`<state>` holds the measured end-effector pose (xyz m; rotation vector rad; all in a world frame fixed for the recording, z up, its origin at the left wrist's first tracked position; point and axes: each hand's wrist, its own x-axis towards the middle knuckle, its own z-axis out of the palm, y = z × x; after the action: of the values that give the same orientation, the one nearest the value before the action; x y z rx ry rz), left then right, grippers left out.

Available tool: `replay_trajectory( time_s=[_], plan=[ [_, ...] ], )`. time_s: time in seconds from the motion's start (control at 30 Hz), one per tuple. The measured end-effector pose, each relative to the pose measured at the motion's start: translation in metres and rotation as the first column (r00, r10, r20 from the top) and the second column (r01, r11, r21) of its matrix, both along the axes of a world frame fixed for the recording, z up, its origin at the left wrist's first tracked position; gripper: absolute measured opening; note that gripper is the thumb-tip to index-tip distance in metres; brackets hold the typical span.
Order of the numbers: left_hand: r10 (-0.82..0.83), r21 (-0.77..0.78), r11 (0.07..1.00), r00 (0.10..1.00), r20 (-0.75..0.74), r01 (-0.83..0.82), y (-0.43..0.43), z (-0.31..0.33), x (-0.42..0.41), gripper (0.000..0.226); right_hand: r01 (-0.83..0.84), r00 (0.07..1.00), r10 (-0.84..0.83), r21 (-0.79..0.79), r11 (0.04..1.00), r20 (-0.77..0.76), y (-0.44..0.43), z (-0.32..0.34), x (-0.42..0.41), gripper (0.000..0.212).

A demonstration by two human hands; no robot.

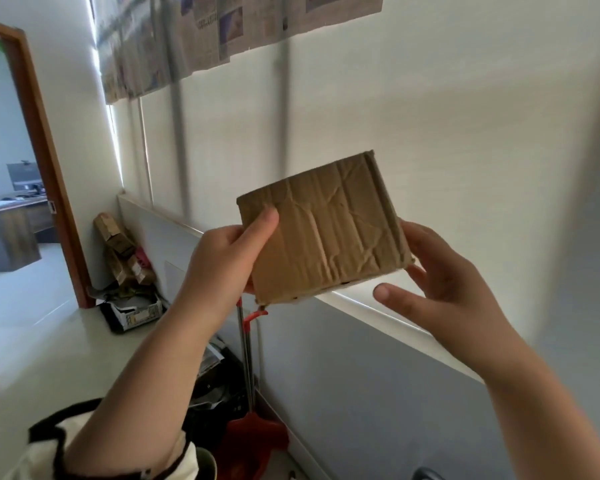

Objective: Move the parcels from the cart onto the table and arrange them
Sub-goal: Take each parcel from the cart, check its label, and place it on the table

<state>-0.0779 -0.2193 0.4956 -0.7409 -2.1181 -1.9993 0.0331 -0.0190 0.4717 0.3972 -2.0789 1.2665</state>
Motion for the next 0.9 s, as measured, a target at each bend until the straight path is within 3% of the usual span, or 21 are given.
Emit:
replay_trajectory(
  time_s=[0.13, 0.27, 0.43, 0.57, 0.67, 0.9],
  plan=[
    [-0.001, -0.111, 0.993, 0.971, 0.241, 0.028, 0.0, -0.005, -0.006, 0.049, 0.034, 0.999, -0.035, 0.081, 0.996, 0.019, -0.002, -0.02, -0.009, 0.059],
    [-0.027, -0.168, 0.983, 0.957, 0.289, 0.078, -0.001, -0.016, -0.008, 0.053, 0.08, 0.997, -0.079, -0.08, 0.994, 0.022, -0.005, -0.033, -0.017, 0.044],
    [-0.143, -0.055, 0.986, 0.962, 0.231, 0.159, -0.011, -0.019, -0.002, 0.062, 0.228, 0.971, -0.201, -0.257, 0.939, 0.128, -0.006, -0.03, -0.02, 0.023],
    [-0.102, -0.144, 0.983, 0.99, 0.102, 0.116, -0.005, -0.041, 0.008, 0.038, 0.421, 0.89, -0.367, -0.18, 0.889, 0.27, -0.004, -0.042, -0.021, 0.031],
    [-0.098, -0.2, 0.972, 0.985, 0.142, 0.126, 0.004, -0.064, 0.005, 0.022, 0.479, 0.845, -0.409, -0.145, 0.866, 0.345, -0.005, -0.064, -0.02, 0.037],
    [-0.241, -0.2, 0.934, 0.934, 0.265, 0.297, 0.019, -0.101, -0.001, 0.018, 0.627, 0.737, -0.497, -0.188, 0.756, 0.458, -0.016, -0.096, 0.013, 0.033]
  ],
)
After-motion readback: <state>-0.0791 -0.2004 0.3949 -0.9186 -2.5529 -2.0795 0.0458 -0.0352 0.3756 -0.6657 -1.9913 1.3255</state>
